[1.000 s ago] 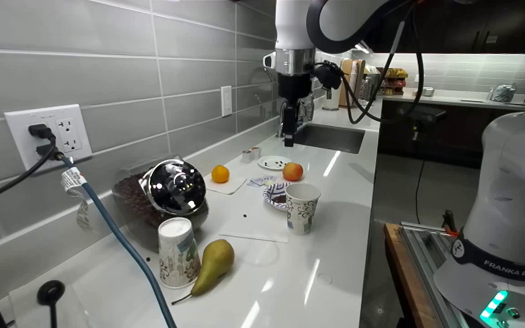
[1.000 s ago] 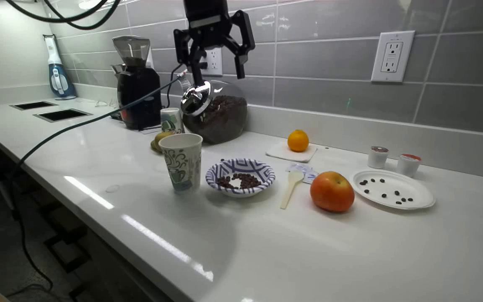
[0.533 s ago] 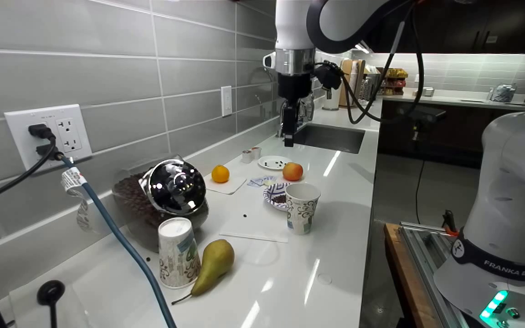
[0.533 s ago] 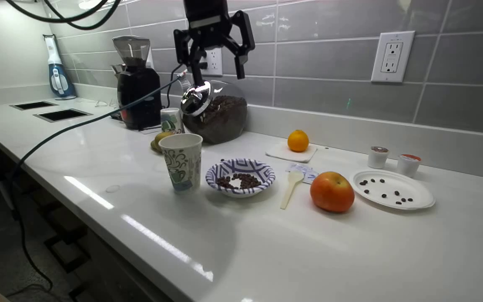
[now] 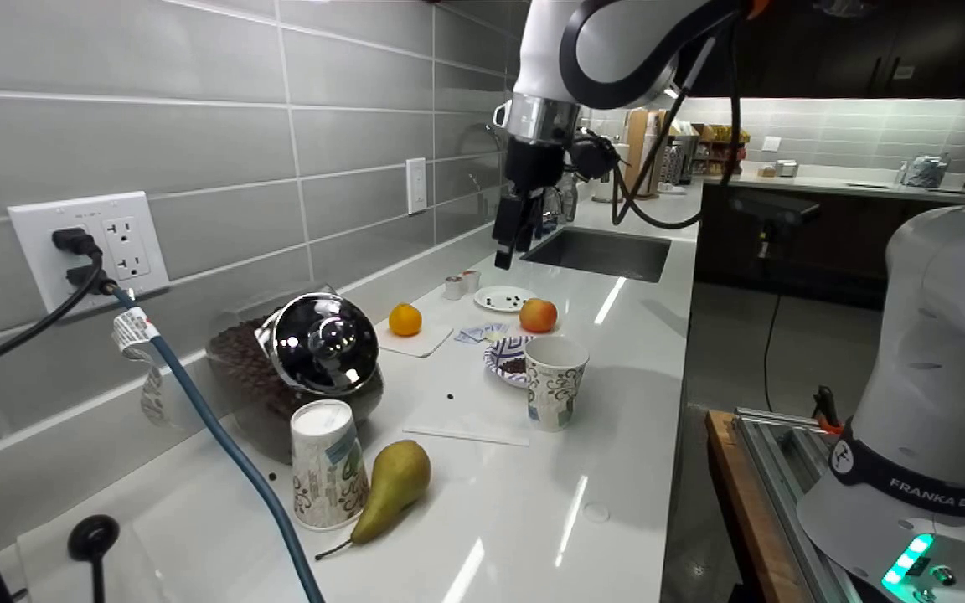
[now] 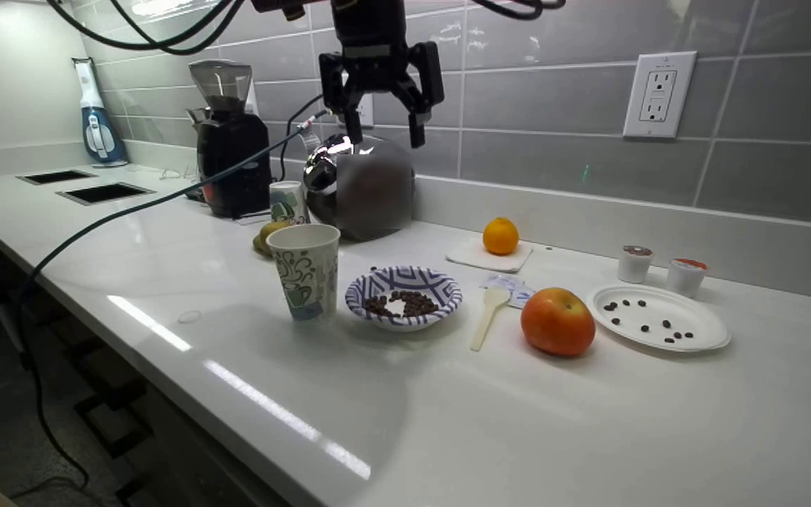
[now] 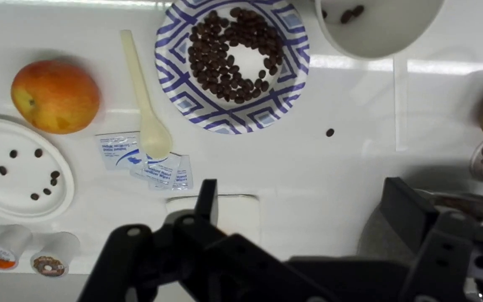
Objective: Move the bowl backwards, then move the white plate to the left
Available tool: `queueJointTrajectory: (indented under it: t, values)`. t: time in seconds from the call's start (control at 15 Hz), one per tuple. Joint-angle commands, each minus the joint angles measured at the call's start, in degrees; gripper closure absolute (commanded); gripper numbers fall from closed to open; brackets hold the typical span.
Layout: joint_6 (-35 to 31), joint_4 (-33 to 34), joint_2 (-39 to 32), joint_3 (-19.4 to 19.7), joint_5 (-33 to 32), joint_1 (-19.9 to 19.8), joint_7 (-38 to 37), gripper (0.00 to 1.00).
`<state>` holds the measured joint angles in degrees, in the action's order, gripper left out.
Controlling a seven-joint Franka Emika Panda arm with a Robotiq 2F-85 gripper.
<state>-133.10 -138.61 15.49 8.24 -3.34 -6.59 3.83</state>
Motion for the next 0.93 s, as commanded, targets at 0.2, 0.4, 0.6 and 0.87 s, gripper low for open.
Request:
queueJointTrajectory:
  t: [0.2, 0.4, 0.6, 0.87]
  values:
    - [-5.12, 2.58, -10.39, 1.00, 14.19, 0.46, -5.88, 0.00]
    - [-3.40, 5.02, -15.42, 0.01, 15.48, 0.08, -10.39, 0.00]
    - [-1.82, 7.30, -19.63, -0.46, 14.79, 0.05, -15.00, 0.00]
    - [3.44, 9.86, -23.16, -0.97, 13.73, 0.37, -17.85, 0.00]
